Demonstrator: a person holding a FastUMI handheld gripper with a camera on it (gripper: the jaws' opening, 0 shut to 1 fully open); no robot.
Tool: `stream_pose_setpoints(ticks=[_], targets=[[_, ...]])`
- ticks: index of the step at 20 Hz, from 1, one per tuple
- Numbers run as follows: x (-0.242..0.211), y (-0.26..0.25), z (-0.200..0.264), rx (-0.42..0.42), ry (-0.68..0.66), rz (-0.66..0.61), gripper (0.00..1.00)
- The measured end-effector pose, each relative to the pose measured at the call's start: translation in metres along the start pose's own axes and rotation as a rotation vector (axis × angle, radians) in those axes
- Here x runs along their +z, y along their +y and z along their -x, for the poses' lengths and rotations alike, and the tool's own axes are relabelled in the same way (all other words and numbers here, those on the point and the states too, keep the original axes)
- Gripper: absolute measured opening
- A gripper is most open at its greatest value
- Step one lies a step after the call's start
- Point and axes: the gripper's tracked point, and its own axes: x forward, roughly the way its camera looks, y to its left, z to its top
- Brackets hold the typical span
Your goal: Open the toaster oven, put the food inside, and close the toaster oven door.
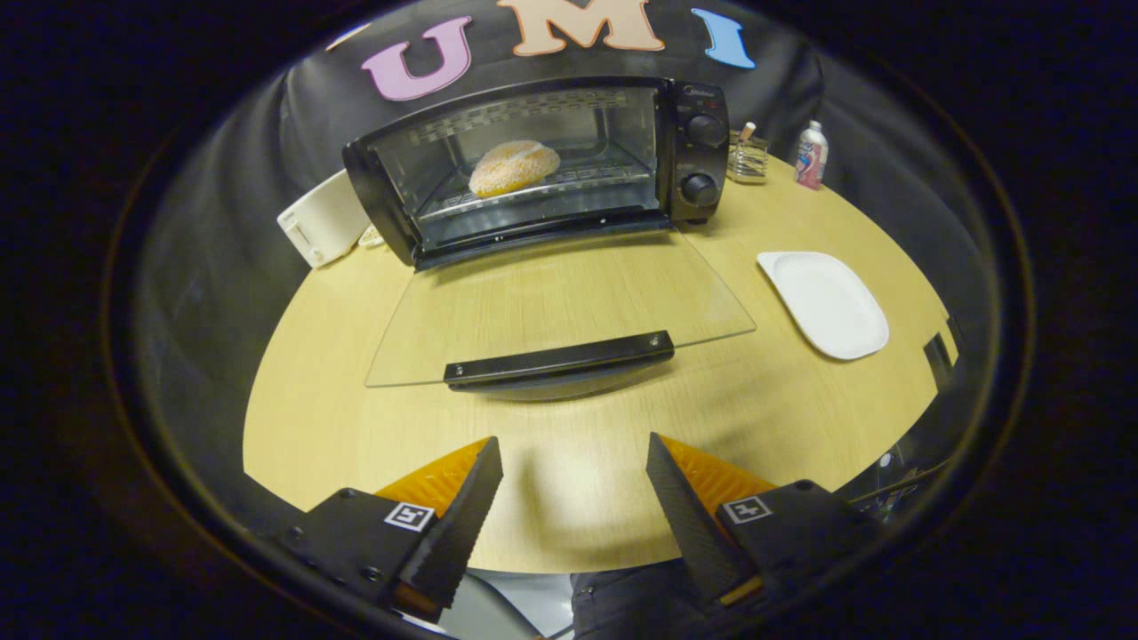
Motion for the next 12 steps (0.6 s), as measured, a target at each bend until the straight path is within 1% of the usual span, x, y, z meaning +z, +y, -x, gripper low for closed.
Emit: stream_pose_setpoints(ticks=[3, 6, 9, 12], targets=[[-0.001, 0.000, -0.012, -0.012, 0.013, 0.033, 1.00], [0.007, -0.003, -0.023, -0.039, -0.005, 0.072, 1.00], [0.018, 0.001, -0.030, -0.040, -0.023, 0.072, 1.00], [0.020, 0.002, -0.032, -0.045, -0.018, 0.096, 1.00]])
